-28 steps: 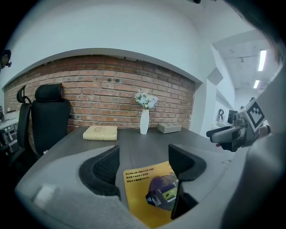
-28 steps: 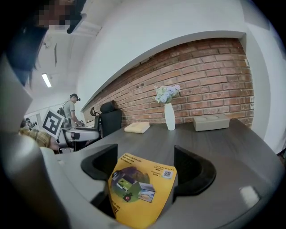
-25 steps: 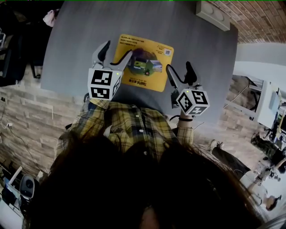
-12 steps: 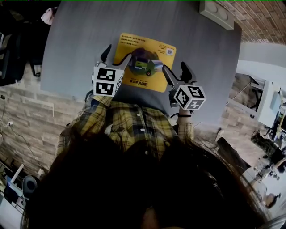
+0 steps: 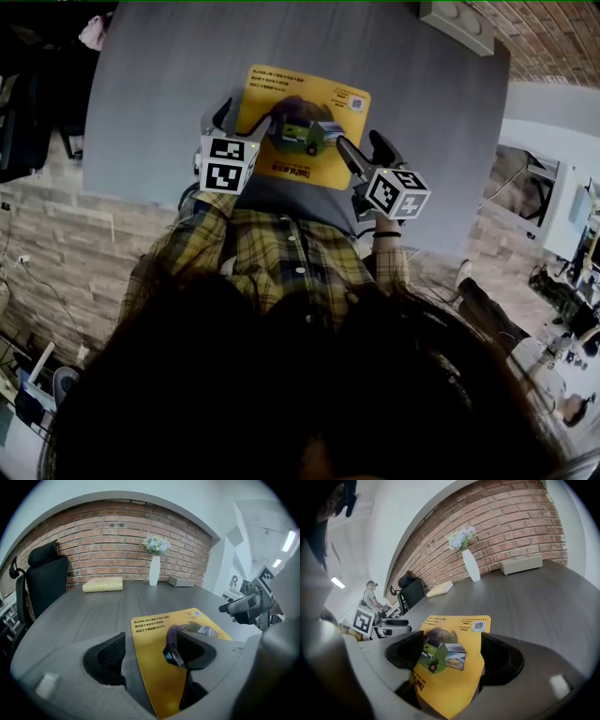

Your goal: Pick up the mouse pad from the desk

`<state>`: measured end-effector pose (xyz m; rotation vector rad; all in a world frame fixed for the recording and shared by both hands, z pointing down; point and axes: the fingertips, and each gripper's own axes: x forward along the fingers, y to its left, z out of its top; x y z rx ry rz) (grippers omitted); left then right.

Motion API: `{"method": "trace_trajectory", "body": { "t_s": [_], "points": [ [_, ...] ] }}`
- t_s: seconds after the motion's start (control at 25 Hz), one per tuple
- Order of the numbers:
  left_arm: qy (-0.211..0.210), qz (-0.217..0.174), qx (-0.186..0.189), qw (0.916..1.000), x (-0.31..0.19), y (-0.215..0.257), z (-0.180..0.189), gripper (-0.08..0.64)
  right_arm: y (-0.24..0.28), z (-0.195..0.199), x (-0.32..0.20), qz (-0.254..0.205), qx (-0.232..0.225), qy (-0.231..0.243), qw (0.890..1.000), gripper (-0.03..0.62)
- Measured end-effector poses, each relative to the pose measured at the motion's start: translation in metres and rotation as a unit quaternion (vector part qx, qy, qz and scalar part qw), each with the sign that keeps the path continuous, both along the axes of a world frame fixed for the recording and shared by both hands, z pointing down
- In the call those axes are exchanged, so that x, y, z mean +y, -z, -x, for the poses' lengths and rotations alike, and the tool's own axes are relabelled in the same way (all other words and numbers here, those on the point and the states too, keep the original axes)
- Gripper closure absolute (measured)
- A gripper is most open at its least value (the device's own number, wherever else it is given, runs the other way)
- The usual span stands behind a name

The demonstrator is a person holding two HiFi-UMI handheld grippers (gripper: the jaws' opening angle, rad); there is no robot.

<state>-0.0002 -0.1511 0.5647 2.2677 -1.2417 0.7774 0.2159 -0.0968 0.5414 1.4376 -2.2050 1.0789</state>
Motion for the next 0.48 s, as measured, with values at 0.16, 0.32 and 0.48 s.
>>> {"method": "trace_trajectory", "body": {
  "t_s": [0.16, 0.32, 0.48],
  "points": [
    [-0.002, 0.018, -0.011, 0.9998, 0.004, -0.017, 0.003, 0.222, -0.011, -0.001, 0.005, 0.022, -0.019, -0.007, 1.000, 0.219],
    [-0.005, 0.033, -0.017, 0.9993, 0.005, -0.030, 0.004, 0.222, -0.019, 0.001, 0.007, 0.037, -0.035, -0.007, 0.999, 0.219],
    [-0.008, 0.047, -0.021, 0.9987, 0.008, -0.039, 0.003, 0.222, -0.024, 0.001, 0.008, 0.046, -0.051, -0.011, 0.998, 0.219]
  ]
}}
